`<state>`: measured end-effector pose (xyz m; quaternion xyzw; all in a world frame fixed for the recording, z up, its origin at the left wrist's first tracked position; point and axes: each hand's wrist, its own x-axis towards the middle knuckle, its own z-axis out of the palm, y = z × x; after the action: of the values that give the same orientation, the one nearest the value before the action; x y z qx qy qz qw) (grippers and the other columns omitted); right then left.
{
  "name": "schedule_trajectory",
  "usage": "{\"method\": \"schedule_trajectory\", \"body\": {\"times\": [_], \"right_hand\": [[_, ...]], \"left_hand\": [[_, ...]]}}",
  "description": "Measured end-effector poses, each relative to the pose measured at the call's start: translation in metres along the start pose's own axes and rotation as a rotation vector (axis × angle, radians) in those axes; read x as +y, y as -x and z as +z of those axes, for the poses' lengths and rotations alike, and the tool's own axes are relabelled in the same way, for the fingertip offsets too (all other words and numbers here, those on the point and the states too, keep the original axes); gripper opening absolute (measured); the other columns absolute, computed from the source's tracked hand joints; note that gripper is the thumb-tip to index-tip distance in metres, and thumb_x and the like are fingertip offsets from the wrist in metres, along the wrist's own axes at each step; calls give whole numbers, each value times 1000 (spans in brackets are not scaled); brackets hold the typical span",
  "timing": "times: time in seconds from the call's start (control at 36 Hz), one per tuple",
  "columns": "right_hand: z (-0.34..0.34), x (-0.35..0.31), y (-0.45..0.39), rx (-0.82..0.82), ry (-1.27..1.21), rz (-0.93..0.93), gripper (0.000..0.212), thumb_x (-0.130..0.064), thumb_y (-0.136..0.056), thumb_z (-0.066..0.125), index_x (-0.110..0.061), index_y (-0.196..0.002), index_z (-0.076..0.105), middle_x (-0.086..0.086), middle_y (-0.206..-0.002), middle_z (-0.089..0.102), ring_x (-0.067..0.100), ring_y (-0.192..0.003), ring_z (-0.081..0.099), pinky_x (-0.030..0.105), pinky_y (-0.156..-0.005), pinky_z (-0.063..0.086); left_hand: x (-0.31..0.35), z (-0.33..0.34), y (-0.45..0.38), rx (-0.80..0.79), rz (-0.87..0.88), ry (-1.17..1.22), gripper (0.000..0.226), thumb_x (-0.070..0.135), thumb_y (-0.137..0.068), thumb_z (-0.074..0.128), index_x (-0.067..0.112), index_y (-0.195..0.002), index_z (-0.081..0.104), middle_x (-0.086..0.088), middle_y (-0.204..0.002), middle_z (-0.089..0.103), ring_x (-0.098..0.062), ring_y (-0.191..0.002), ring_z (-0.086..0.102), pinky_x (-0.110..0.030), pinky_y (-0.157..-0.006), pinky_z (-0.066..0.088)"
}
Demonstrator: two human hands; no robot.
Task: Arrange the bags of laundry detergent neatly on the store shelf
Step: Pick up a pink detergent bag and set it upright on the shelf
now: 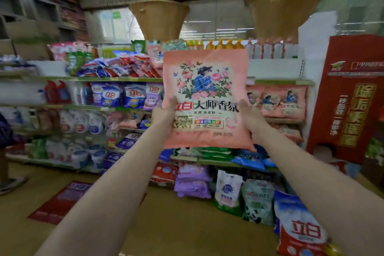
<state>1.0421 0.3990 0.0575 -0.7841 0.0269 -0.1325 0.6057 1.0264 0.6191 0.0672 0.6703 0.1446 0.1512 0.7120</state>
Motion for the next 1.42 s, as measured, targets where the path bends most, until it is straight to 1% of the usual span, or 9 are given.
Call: {"method": "schedule_trajectory", "body": {"times": [0.17,0.25,0.42,0.69,0.97,1.11,1.19,1.25,1.42], "right_hand": [[-3,-18,-72,-5,31,-48,66,-54,-98,22,-6,-139,42,12,-137,49,29,-125,48,35,-101,38],[1,-16,-105,-56,15,-36,78,-68,-90,20,-13,-137,47,9,-141,49,29,-128,47,49,-109,36],[16,-5,-156,-162,13,-11,51,-47,-101,24,-12,-122,54,3,-113,63,21,-103,59,36,-95,41],[45,22,-244,-99,22,50,69,-57,-93,39,-11,-143,33,14,-140,46,31,-122,50,52,-102,43],[94,-7,-340,-117,-12,-102,56,-52,-95,40,-15,-136,46,5,-135,54,26,-122,52,46,-106,40],[106,21,-390,-140,-143,-57,98,-85,-56,58,-28,-135,48,3,-129,61,26,-111,62,52,-99,47],[113,27,-398,-110,-210,-41,64,-60,-81,60,-17,-128,52,5,-116,67,23,-96,68,37,-75,59],[114,37,-407,-80,-218,-31,40,-44,-92,54,-17,-121,55,3,-105,69,19,-87,70,26,-60,57],[113,65,-460,71,-225,-40,54,-52,-86,57,-16,-127,53,5,-114,67,26,-97,68,48,-90,53]], "left_hand": [[21,42,-61,27,124,15,62,69,-70,55,12,-95,55,-13,-103,68,-33,-94,67,-52,-84,55],[23,56,-85,84,137,6,71,74,-62,52,10,-94,53,-13,-103,67,-32,-93,67,-53,-84,55],[22,76,-131,211,178,-87,64,63,-84,46,4,-105,58,-11,-96,65,-28,-86,64,-39,-77,53],[1,91,-232,308,168,-162,69,63,-87,44,2,-115,59,-15,-110,62,-30,-91,58,-35,-75,44],[38,122,-340,158,243,-23,48,54,-92,47,7,-89,56,0,-68,49,-12,-58,44,-26,-52,35],[33,141,-385,58,178,35,70,71,-74,50,5,-91,65,-12,-89,69,-29,-82,67,-42,-81,55],[19,160,-417,-21,126,39,89,82,-47,51,8,-94,67,-14,-99,71,-35,-90,69,-53,-86,54],[15,166,-420,-63,135,-6,87,77,-57,52,5,-103,65,-14,-103,69,-33,-93,67,-51,-88,53],[6,207,-449,-127,142,-149,57,60,-90,42,7,-105,58,-12,-104,63,-29,-95,61,-41,-91,49]]}}
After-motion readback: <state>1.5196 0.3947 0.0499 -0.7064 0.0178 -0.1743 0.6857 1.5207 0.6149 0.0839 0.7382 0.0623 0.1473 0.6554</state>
